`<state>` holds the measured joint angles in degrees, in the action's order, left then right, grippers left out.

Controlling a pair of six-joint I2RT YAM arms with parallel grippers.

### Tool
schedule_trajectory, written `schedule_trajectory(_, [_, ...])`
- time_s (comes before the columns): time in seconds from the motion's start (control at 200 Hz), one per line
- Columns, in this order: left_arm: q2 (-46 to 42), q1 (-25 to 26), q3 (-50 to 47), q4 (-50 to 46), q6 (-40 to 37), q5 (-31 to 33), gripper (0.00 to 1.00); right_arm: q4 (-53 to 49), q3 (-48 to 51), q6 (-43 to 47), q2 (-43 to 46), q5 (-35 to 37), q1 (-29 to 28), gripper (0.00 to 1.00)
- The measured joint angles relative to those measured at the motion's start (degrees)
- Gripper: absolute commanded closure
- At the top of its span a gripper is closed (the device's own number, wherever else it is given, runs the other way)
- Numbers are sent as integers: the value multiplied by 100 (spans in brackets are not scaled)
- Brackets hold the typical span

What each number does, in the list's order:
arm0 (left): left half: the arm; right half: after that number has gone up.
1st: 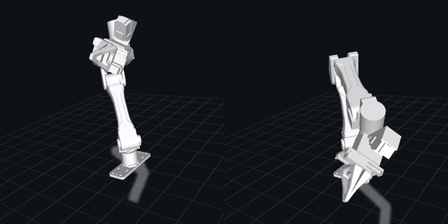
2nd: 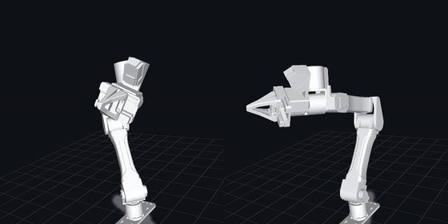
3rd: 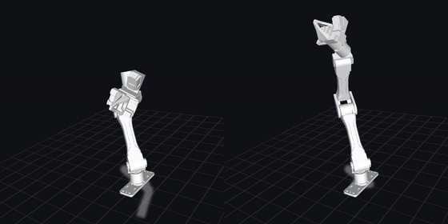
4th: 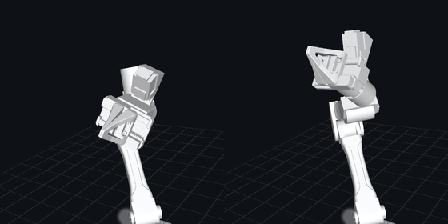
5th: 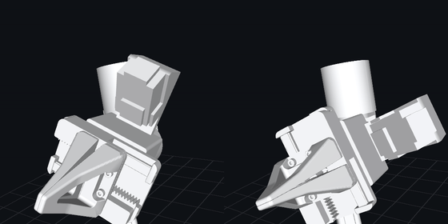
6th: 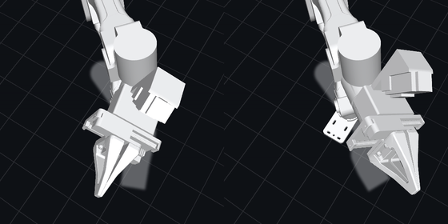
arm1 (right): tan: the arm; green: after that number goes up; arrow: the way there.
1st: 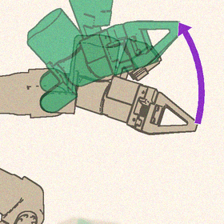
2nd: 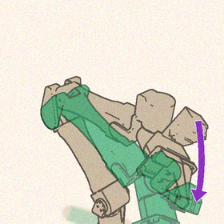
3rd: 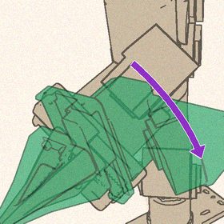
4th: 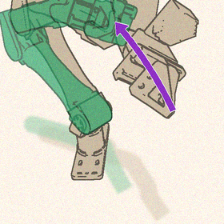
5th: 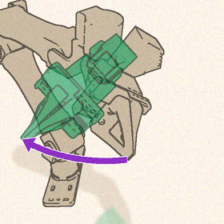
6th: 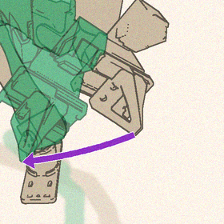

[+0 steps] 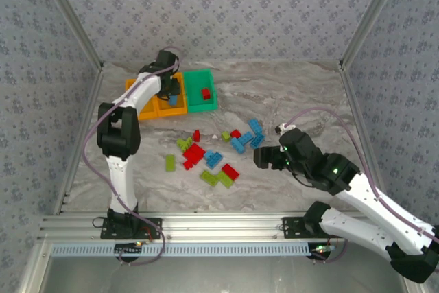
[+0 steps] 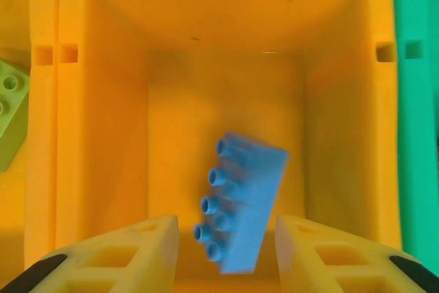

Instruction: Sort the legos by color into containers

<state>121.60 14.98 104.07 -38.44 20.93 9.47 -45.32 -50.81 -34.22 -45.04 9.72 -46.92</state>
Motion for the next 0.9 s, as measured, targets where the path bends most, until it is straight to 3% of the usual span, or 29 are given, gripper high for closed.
schedule_trajectory(0.17, [-1102, 2, -990, 284, 48, -444, 58, 125, 140, 81, -234, 15, 146, 6])
schedule_trajectory(0.31, [-3058, 236, -2345, 590, 170, -754, 58, 446, 94, 448, -1281, -101, 1121, 9])
schedule_trajectory(0.39, [-4275, 855, -2879, 667, 133, -754, 55, 748, 22, 562, -2170, -234, 1572, 12])
schedule_trajectory(0.47, [-5248, 1834, -3182, 691, -140, -713, 49, 1097, -17, 516, -2953, -452, 1873, 13])
schedule_trajectory(0.635, [-6218, 3495, -3314, 4, -1010, -332, 37, 1718, -186, 68, -4094, -649, 2068, 15])
schedule_trajectory(0.76, [-6553, 4035, -3595, -595, -1602, -129, 21, 2162, -352, -243, -4666, -721, 2065, 24])
schedule_trajectory(0.899, [-6878, 4107, -4138, -1134, -2033, -179, 11, 2374, -557, -444, -5209, -721, 2081, 38])
